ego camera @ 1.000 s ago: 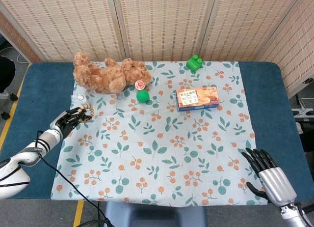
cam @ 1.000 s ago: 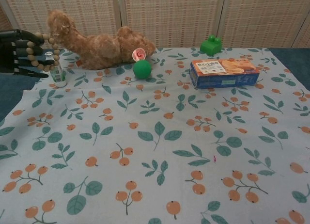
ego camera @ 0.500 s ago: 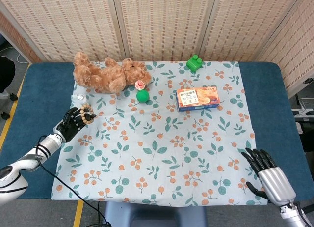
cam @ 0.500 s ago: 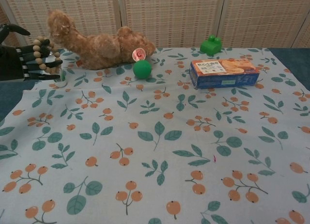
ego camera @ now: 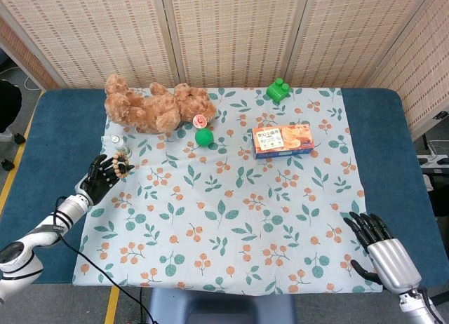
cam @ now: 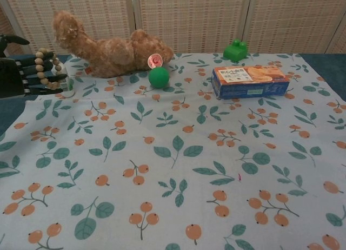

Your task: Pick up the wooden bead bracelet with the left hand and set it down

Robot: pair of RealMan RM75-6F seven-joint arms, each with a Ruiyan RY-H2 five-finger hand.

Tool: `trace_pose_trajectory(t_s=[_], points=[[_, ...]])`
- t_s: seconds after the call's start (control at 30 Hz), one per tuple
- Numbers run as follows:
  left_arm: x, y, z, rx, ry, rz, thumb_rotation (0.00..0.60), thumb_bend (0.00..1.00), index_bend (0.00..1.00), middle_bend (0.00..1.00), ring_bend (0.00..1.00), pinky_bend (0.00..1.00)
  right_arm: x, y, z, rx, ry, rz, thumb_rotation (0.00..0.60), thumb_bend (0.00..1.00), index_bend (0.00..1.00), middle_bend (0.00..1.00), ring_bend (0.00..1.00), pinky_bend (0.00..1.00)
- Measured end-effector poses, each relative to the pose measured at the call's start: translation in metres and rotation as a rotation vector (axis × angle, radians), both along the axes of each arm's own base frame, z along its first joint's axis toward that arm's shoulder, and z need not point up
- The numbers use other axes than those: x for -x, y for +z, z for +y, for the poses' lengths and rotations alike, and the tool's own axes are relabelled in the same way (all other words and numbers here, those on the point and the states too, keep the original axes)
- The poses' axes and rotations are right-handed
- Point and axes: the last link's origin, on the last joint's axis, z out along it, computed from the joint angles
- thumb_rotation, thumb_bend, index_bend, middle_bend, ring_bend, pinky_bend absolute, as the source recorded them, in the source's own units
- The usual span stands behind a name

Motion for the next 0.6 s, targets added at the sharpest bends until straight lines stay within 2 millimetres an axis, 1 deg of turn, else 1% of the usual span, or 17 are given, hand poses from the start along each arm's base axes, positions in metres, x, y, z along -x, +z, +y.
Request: trace_pose_trajectory(t_s=[0.1,0.3,0.33,0.5,0.6], points=[[0.0001,-0.0019,-0.0007,0.007,0.001,0.022,0.184,0.49,0.5,0.59,0.24,0.01,-0.0001,0.0008,0.0001,0.004,0.0,-0.002,0.6,0.22,0.0,0.0,0.0,0.0],[-0.0005,-0.0035,-0.0018,0.02,-0.007,0.051,0.238,0.48,0.52,0.59,0.24,0.01,0.0001,0.0013,0.0006,0.004,0.0,-0.001,0.6,0.22,0.0,0.0,0.0,0.0],[-0.0007,-0.0037,-0.002,0.021,-0.009,0.054,0.254,0.49,0.52,0.59,0.24,0.01,0.0002,0.0012,0.0005,0.004,0.0,-0.001,0.6,0.22,0.0,0.0,0.0,0.0],[-0.0023,-0.0039,-0.0023,0.02,-0.021,0.07,0.405,0.49,0.51,0.59,0.24,0.01,0.0002,0.001,0.0004,0.006,-0.001,0.001,0.6,0.22,0.0,0.0,0.0,0.0],[-0.0025,-0.0045,-0.0022,0.019,-0.022,0.073,0.424,0.52,0.51,0.59,0.24,0.01,0.0001,0.0007,0.0004,0.006,-0.001,0.001,0.6,0.22,0.0,0.0,0.0,0.0]])
